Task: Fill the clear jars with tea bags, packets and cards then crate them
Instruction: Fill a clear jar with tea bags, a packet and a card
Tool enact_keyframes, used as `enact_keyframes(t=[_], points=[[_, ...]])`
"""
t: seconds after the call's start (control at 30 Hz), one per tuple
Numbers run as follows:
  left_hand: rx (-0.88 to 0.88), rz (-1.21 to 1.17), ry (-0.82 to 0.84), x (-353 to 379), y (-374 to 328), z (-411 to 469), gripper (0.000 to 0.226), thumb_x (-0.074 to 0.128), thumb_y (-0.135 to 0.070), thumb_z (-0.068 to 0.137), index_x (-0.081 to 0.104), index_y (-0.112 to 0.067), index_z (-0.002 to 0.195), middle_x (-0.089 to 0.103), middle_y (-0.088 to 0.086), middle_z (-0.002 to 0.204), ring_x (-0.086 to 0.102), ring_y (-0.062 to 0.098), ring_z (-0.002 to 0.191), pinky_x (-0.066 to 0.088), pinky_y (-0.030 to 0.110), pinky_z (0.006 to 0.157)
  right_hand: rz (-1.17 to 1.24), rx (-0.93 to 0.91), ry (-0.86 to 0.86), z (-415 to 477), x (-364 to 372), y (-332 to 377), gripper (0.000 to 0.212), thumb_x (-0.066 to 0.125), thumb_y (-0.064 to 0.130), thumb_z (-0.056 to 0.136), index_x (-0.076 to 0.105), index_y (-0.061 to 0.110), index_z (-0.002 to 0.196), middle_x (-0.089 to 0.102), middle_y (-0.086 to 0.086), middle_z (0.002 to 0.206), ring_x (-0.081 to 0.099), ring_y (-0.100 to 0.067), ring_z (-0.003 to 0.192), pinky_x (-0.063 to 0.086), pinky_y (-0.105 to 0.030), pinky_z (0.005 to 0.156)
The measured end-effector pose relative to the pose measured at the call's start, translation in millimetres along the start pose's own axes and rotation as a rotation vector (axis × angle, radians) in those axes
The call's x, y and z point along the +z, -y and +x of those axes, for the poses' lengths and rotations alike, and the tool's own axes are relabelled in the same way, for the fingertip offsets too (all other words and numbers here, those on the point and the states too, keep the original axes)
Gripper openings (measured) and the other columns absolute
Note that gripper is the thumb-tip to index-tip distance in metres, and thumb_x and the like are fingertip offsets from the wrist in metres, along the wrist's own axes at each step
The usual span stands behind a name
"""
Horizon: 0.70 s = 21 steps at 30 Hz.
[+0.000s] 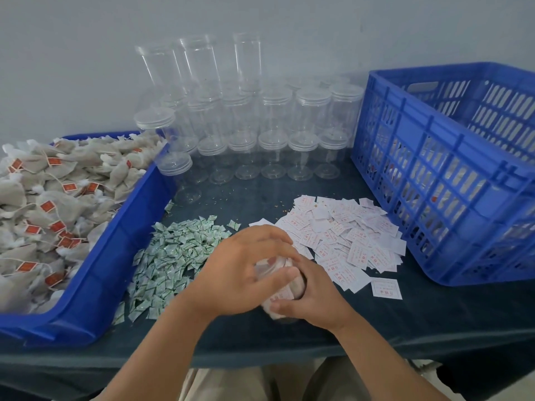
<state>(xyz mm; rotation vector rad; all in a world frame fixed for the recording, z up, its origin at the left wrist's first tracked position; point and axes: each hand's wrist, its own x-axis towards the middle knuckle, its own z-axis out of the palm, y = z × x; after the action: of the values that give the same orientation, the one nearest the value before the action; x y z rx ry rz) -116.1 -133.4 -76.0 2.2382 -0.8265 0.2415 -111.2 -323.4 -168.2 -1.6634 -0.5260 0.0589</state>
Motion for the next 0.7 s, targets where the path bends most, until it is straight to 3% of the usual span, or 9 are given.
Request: enact_keyframes(t=[0.07, 0.17, 0.23, 0.3, 0.4, 0.5, 0.57, 0.63, 0.7], points=[[-0.057, -0.093, -0.056, 1.8, 4.5, -2.2, 0.028, 0.071, -0.038, 0.097, 0.078, -0.028, 0.122, 0.068, -0.013, 0.13, 0.063, 0.012, 0.126, 0.052, 0.04, 0.103, -0.017, 0.016, -0.023, 0.2, 1.0, -1.3, 0.059, 0.093, 0.03, 0.078, 0.064, 0.038, 0.129, 0.077, 0.005, 0.117, 0.075, -0.021, 0.11, 0.059, -0.025, 0.084], [-0.338, -0.034, -0.204, 12.4, 0.2, -5.4, 0.061, 0.068, -0.07, 0.081, 0.061, -0.044, 0.137, 0.059, -0.03, 0.133, 0.052, -0.005, 0.13, 0.048, 0.028, 0.106, -0.045, 0.011, -0.113, 1.0, 5.8, -1.7, 0.062, 0.095, 0.038, 0.076, 0.063, 0.044, 0.129, 0.076, 0.013, 0.119, 0.073, -0.011, 0.112, 0.057, -0.018, 0.085], [-0.48, -0.121, -0.288, 22.3, -5.7, -9.2, 0.075, 0.073, -0.078, 0.068, 0.055, -0.049, 0.135, 0.059, -0.034, 0.13, 0.052, -0.011, 0.126, 0.047, 0.022, 0.102, -0.038, -0.002, -0.13, 1.1, 6.7, -2.1, 0.065, 0.096, 0.039, 0.076, 0.063, 0.044, 0.131, 0.076, 0.013, 0.121, 0.073, -0.01, 0.113, 0.056, -0.016, 0.087], [-0.464, -0.334, -0.348, 28.9, -6.1, -12.7, 0.075, 0.083, -0.062, 0.069, 0.053, -0.048, 0.136, 0.064, -0.029, 0.131, 0.056, -0.006, 0.128, 0.05, 0.025, 0.103, 0.072, 0.026, -0.067, -0.9, 4.9, -2.6, 0.062, 0.096, 0.043, 0.077, 0.065, 0.037, 0.131, 0.077, 0.005, 0.121, 0.074, -0.016, 0.113, 0.058, -0.021, 0.087], [-0.322, -0.567, -0.233, 28.0, 7.7, -15.5, 0.098, 0.089, -0.034, 0.075, 0.034, -0.044, 0.155, 0.064, -0.013, 0.139, 0.058, 0.013, 0.135, 0.054, 0.033, 0.102, 0.25, 0.107, 0.036, -3.5, -1.3, -2.8, 0.067, 0.092, 0.06, 0.076, 0.067, 0.028, 0.13, 0.076, -0.009, 0.118, 0.074, -0.025, 0.111, 0.059, -0.033, 0.088], [-0.306, -0.698, -0.162, 23.9, 29.0, -12.6, 0.114, 0.091, -0.027, 0.072, 0.021, -0.047, 0.16, 0.056, -0.004, 0.142, 0.06, 0.021, 0.132, 0.057, 0.034, 0.097, 0.279, 0.109, 0.023, -0.7, -1.9, -4.6, 0.069, 0.091, 0.063, 0.075, 0.067, 0.029, 0.131, 0.075, -0.009, 0.121, 0.073, -0.025, 0.114, 0.059, -0.034, 0.087], [-0.388, -0.808, -0.237, 26.0, 39.9, -15.7, 0.094, 0.086, -0.028, 0.076, 0.036, -0.038, 0.155, 0.066, 0.004, 0.13, 0.067, 0.021, 0.122, 0.057, 0.041, 0.1, 0.349, 0.106, -0.04, -0.5, -2.1, -6.9, 0.066, 0.091, 0.057, 0.077, 0.067, 0.032, 0.133, 0.074, -0.01, 0.128, 0.071, -0.028, 0.122, 0.06, -0.037, 0.092], [-0.453, -0.803, -0.344, 34.4, 49.2, -22.4, 0.058, 0.076, -0.037, 0.085, 0.058, -0.039, 0.141, 0.075, 0.008, 0.115, 0.07, 0.023, 0.118, 0.051, 0.048, 0.111, 0.372, 0.102, -0.121, -1.6, -4.1, -8.8, 0.059, 0.086, 0.044, 0.081, 0.066, 0.036, 0.136, 0.073, -0.009, 0.133, 0.069, -0.029, 0.127, 0.059, -0.035, 0.096], [-0.472, -0.863, -0.404, 44.0, 47.8, -27.0, 0.041, 0.064, -0.048, 0.094, 0.067, -0.036, 0.134, 0.076, 0.01, 0.121, 0.069, 0.028, 0.122, 0.053, 0.046, 0.108, 0.317, 0.091, -0.15, -1.0, -4.1, -8.1, 0.059, 0.082, 0.038, 0.082, 0.064, 0.035, 0.138, 0.072, -0.007, 0.134, 0.068, -0.028, 0.129, 0.058, -0.033, 0.097]])
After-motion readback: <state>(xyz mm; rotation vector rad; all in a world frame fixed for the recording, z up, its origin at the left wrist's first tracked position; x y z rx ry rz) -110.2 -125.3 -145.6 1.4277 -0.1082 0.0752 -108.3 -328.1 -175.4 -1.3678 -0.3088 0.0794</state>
